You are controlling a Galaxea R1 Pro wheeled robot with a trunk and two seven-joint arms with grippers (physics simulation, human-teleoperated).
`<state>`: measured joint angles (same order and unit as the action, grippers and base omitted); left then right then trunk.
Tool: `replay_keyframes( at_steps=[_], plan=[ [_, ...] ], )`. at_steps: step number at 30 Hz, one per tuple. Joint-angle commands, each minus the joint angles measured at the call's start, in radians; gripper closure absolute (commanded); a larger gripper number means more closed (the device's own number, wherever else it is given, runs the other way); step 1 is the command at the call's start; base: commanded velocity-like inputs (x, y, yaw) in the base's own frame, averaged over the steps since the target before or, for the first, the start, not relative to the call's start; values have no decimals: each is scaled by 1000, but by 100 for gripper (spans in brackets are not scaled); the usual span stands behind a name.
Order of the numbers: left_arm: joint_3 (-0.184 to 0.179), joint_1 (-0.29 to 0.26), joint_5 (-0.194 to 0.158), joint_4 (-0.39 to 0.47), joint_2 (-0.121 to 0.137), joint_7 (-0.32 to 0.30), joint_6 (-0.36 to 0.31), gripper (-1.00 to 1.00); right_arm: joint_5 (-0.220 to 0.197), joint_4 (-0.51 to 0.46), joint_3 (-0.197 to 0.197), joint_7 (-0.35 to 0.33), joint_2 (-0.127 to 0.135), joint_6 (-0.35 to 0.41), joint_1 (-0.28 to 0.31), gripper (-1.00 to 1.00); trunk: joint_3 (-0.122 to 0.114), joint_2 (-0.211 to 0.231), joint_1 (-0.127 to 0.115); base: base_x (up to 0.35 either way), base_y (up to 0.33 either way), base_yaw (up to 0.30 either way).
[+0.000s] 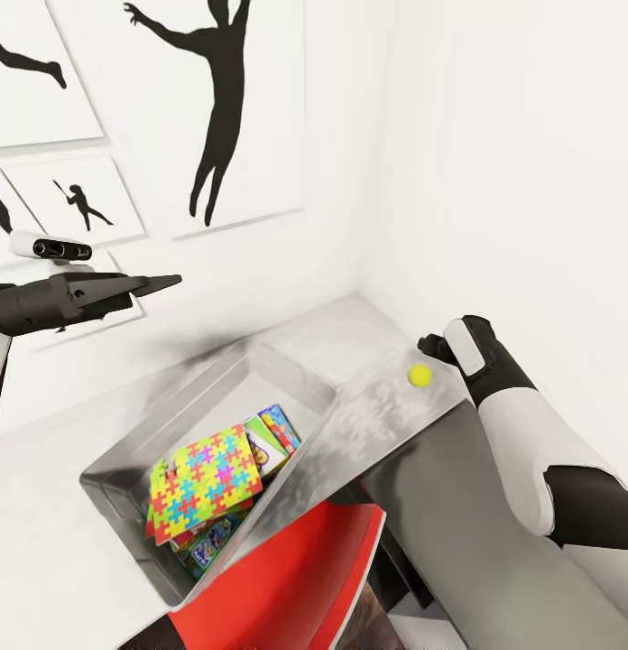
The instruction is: Put all the toys in the child's room - the three board games (two on the bed and one on the table), the two jigsaw puzzles on the table, and the tennis ball on the table - inside the toy box on the table in the child's room.
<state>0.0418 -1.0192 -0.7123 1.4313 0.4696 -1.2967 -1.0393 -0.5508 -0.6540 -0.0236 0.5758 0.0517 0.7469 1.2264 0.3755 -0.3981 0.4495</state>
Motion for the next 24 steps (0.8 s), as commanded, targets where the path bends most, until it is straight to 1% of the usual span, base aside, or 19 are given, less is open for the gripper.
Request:
replay_keyframes(
  at_steps=[1, 13, 17, 20, 24],
  plan=[
    [0, -1, -3, 0, 0, -1, -8, -100, -11, -1, 0, 9, 0, 2, 1, -100, 3, -2, 0, 0, 0, 0],
    [3, -1, -3, 2, 1, -2, -8, -100, -12, -3, -1, 10, -2, 2, 7, -100, 23, -2, 0, 0, 0, 0],
    [2, -1, -3, 4, 1, -17, -8, -100, -12, -3, -1, 10, -3, 2, 18, -100, 29, -2, 0, 0, 0, 0],
    [3, -1, -2, 6, 1, -45, -8, -100, -12, -3, 0, 10, -3, 2, 30, -100, 34, -2, 0, 0, 0, 0],
    [4, -1, -1, 6, 1, -58, -8, -100, -12, -2, -1, 10, -3, 2, 37, -100, 41, -2, 0, 0, 0, 0]
  ],
)
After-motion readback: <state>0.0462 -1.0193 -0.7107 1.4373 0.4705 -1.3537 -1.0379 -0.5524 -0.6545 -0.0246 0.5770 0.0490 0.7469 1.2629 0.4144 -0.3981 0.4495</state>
